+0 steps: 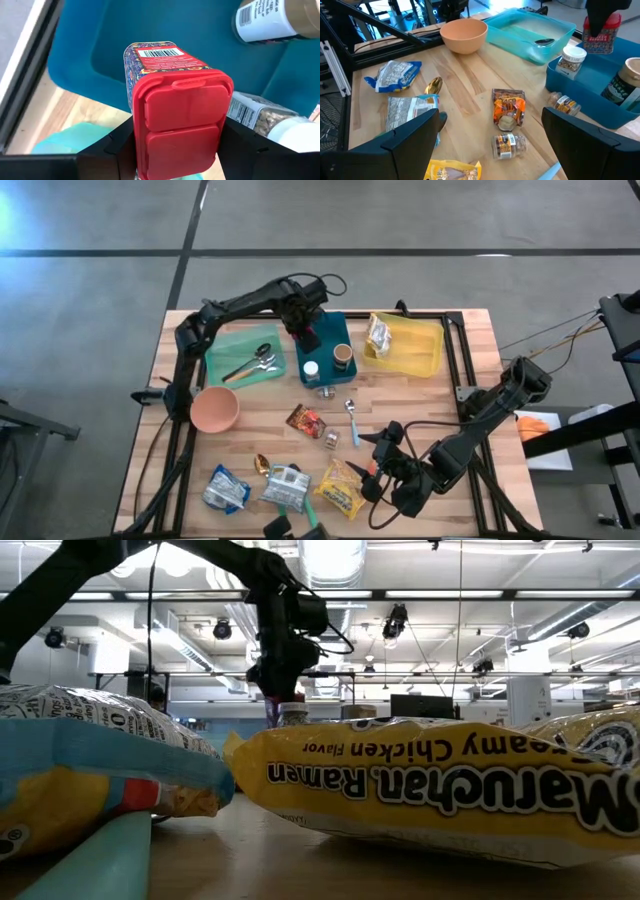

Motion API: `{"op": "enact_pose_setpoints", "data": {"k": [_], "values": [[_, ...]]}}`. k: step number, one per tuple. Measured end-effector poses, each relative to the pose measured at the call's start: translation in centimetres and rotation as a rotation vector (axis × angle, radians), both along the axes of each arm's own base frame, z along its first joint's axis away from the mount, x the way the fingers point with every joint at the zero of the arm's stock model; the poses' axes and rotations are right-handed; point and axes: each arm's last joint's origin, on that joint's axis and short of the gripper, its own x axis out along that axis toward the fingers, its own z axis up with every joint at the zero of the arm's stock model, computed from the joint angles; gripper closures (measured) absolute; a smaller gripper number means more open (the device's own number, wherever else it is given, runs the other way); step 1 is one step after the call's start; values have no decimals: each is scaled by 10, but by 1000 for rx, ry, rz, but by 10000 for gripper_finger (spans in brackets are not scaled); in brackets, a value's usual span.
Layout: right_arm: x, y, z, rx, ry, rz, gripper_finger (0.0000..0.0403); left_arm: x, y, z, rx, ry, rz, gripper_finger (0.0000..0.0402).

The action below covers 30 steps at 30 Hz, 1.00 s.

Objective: Pick & Place Food Item
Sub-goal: Put the red seasoning can into the blue bin

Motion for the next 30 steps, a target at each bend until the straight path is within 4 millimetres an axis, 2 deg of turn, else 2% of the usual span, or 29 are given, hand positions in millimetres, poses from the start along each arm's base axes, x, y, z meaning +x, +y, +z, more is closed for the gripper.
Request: {"op": "enact_pose_setpoints", "data": {"k": [9, 25, 30], "values": [[0, 0, 0, 1, -1, 0, 54, 0, 2, -14, -30, -30, -5, 196], [0, 0, 0, -2, 0, 1, 54, -5, 14, -16, -101, -89, 87, 196], [0, 0, 0, -2, 0, 1, 54, -3, 15, -25, -120, -64, 92, 196]]}}
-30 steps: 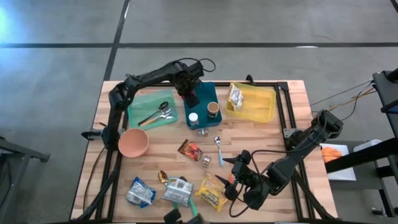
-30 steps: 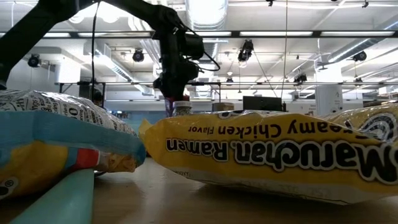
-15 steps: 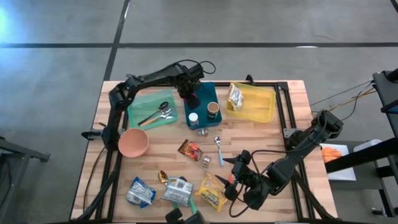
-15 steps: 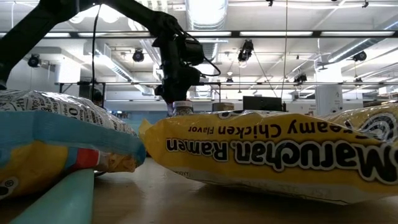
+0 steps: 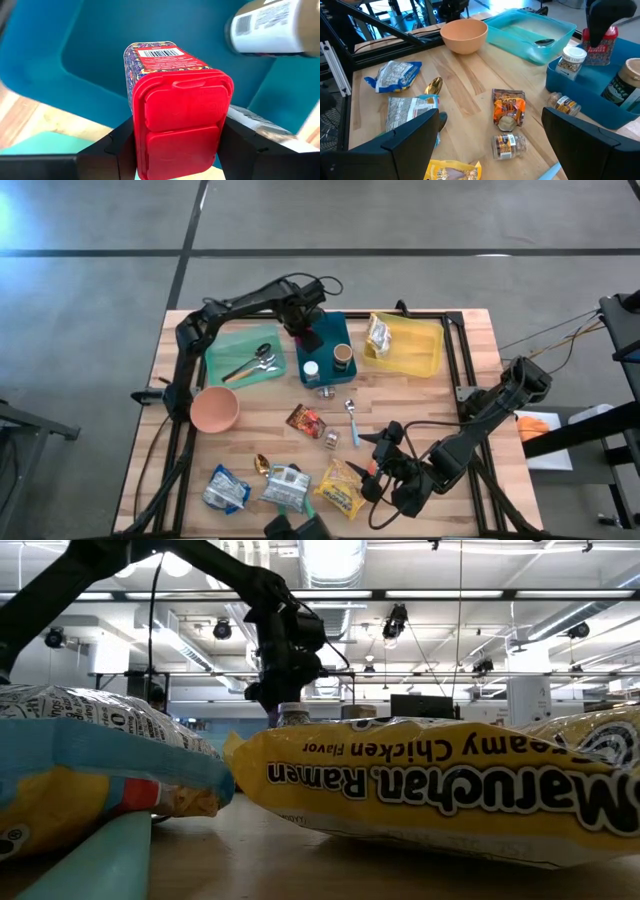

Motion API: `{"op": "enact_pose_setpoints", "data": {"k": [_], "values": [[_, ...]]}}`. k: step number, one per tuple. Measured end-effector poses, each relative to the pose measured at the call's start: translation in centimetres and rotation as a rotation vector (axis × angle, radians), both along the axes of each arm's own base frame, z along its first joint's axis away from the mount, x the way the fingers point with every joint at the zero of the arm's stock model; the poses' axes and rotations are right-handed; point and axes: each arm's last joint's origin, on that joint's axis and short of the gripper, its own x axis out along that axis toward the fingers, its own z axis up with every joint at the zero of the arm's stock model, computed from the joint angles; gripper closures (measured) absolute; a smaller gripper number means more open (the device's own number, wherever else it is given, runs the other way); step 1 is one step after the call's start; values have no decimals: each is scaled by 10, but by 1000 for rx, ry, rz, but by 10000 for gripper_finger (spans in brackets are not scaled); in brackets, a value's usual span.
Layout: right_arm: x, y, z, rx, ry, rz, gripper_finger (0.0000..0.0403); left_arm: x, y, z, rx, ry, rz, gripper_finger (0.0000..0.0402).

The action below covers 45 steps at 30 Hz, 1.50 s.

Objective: Pick & Place Food Item
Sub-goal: Put the red seasoning can into the blue bin

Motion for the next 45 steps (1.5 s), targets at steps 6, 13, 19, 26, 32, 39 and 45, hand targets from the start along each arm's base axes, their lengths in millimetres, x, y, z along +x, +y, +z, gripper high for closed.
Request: {"op": "enact_pose_setpoints", "data": {"k": [6, 13, 19, 26, 32, 39, 45], "values": [[0, 0, 0, 0, 0, 0, 54, 3, 1, -14, -37, 25, -2, 196], [0, 0, 0, 0, 0, 0, 54, 3, 1, -16, -55, 27, -4, 196], [0, 0, 0, 0, 0, 0, 54, 4, 1, -16, -57, 28, 7, 196], [0, 0, 0, 1, -2, 0, 54, 3, 0, -20, -59, 30, 11, 181], [0, 0, 0, 1, -2, 0, 54, 0, -2, -33, -71, 41, 10, 178], [0, 0, 0, 1, -2, 0, 54, 0, -1, -34, -62, 30, 3, 176], [0, 0, 0, 1, -2, 0, 54, 1, -1, -34, -57, 24, 3, 175]]}}
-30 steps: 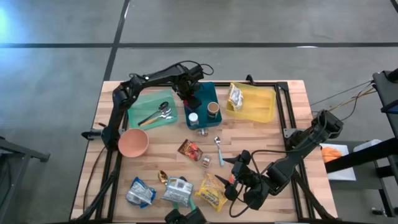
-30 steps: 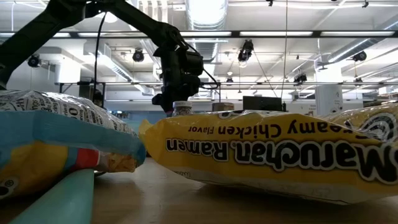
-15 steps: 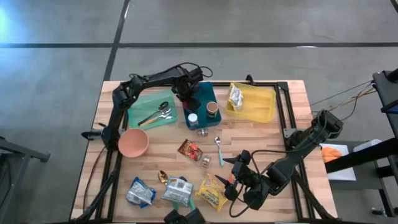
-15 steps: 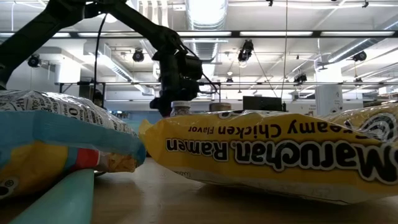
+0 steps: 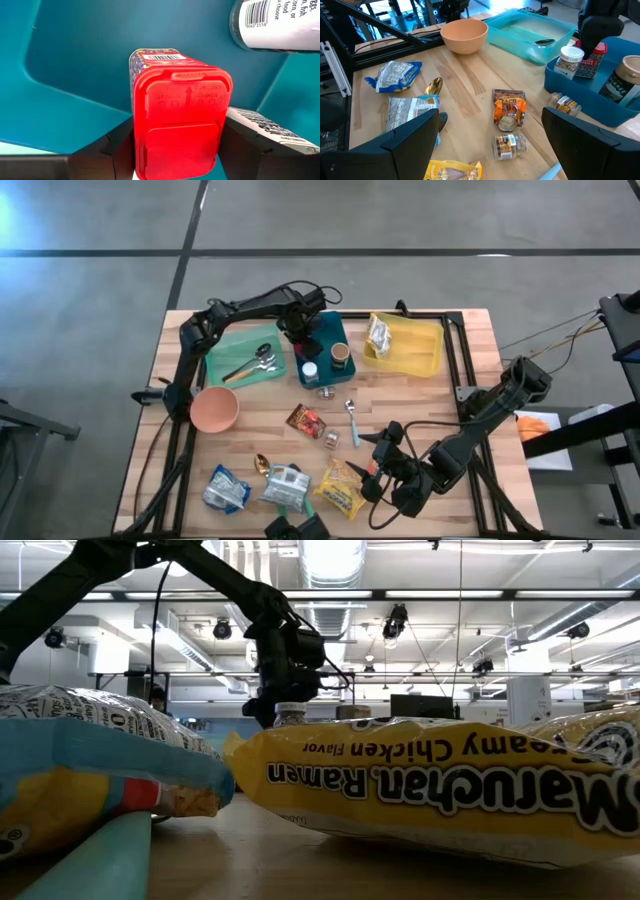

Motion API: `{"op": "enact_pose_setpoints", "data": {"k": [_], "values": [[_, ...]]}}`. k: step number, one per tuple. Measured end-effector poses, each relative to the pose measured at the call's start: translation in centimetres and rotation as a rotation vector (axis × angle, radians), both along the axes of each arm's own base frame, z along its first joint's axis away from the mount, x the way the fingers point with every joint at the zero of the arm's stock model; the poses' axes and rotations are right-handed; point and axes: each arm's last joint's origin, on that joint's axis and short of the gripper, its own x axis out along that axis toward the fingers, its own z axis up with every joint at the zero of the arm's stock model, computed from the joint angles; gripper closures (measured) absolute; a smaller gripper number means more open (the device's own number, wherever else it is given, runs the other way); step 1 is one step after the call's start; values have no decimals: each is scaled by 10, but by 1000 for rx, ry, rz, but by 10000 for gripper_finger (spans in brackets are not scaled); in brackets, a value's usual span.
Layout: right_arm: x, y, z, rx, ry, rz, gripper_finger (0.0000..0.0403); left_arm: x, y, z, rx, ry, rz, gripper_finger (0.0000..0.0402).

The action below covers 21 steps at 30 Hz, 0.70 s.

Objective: Pick & Place Food Item
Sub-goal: Put the red seasoning can into the blue bin

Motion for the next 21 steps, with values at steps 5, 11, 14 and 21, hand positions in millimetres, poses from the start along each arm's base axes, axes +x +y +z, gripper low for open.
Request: {"op": "enact_pose_setpoints", "data": {"k": [5, 11, 14, 21], "values": [[0, 0, 0, 0, 0, 0, 54, 0, 0, 0, 3, 0, 2, 175], [0, 0, 0, 0, 0, 0, 54, 0, 0, 0, 3, 0, 6, 174], [0, 0, 0, 0, 0, 0, 54, 1, 0, 0, 4, -1, 11, 168], [0, 0, 0, 0, 0, 0, 54, 1, 1, -2, 5, 5, 27, 112]]}}
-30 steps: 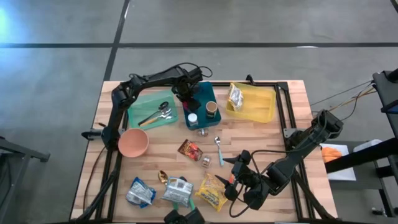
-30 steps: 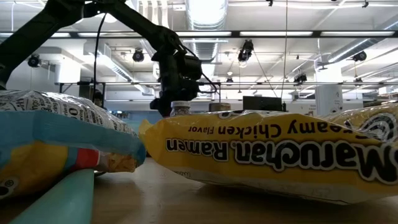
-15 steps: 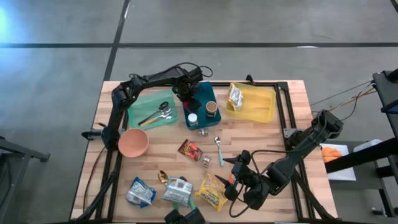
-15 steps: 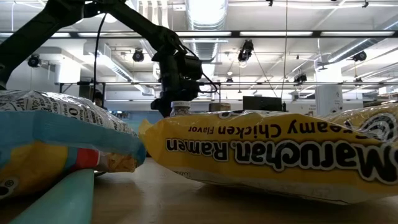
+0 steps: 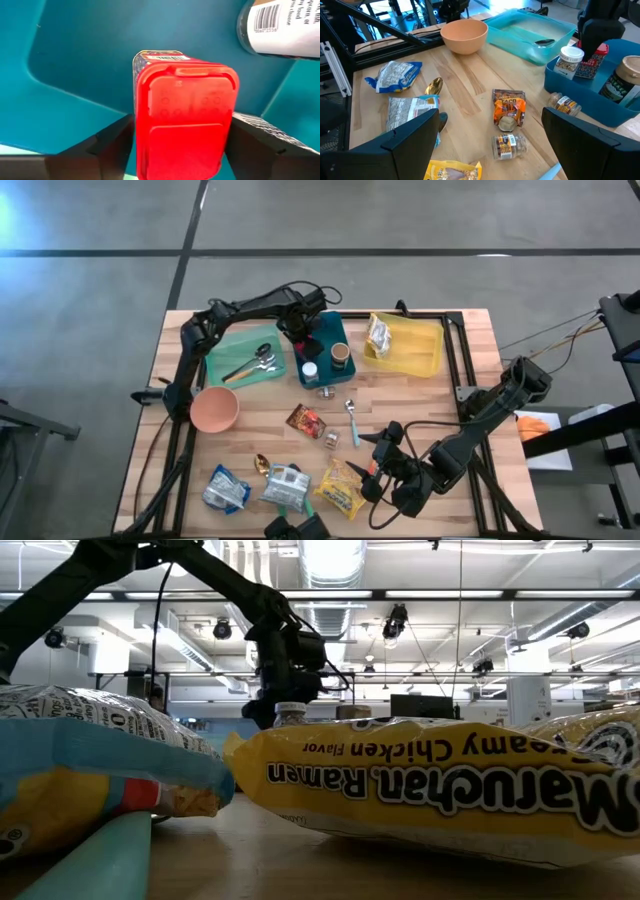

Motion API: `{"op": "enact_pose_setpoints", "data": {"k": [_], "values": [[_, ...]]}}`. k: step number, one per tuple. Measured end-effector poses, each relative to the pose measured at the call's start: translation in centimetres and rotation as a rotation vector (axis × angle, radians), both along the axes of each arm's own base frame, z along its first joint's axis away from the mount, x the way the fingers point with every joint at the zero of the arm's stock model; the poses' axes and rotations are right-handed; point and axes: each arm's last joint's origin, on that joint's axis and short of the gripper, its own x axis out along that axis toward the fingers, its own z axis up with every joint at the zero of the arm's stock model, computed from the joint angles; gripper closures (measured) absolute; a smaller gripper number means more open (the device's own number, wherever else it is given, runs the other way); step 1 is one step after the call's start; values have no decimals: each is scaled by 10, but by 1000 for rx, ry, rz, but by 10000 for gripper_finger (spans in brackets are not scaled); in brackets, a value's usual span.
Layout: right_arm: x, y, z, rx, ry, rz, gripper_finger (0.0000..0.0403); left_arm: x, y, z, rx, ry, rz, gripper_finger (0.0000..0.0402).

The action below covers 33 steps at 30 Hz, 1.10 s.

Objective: Pick & Place Food Item
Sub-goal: Put the red seasoning can into the blue bin, then put the blue noodle pack into the yellow bin

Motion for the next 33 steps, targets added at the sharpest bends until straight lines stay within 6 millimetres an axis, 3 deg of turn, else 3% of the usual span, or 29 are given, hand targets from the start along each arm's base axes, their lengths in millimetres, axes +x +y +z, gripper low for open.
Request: {"op": "enact_pose_setpoints", "data": {"k": [5, 10, 21, 27, 33], "values": [[0, 0, 0, 0, 0, 0, 54, -1, 0, 1, -2, -1, 2, 72], [0, 0, 0, 0, 1, 0, 54, -4, 1, 11, 13, 6, 6, 61], [0, 0, 0, -8, 6, 3, 54, -28, -15, 97, 152, -83, -24, 61], [0, 0, 0, -17, 11, 7, 54, -50, -48, 138, 159, -91, -68, 61], [0, 0, 0, -26, 15, 11, 54, -61, -110, 162, 200, 27, -219, 61]]}}
